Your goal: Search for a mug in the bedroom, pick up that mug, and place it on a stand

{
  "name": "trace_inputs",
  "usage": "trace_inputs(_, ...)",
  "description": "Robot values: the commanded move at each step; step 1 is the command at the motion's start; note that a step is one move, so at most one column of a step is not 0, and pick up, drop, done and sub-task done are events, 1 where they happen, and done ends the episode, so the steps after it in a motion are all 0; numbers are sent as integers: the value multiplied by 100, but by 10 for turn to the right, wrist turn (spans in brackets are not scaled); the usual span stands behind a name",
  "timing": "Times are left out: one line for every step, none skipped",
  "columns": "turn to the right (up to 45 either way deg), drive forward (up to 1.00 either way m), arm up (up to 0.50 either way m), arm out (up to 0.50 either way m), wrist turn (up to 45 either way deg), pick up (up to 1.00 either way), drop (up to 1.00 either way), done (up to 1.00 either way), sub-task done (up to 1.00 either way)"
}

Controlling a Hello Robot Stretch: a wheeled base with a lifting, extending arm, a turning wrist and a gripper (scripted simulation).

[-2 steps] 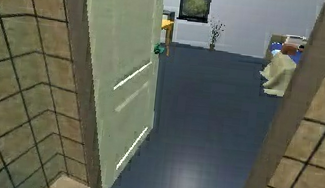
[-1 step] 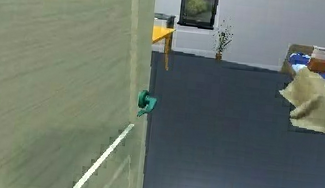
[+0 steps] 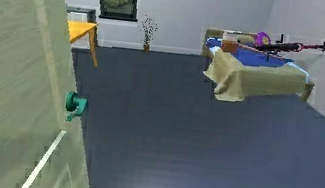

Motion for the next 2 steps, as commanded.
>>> trace_inputs(0,100,0,0,0,0,0,0,0)
trace_inputs(-300,0,0,0,0,0,0,0,0)
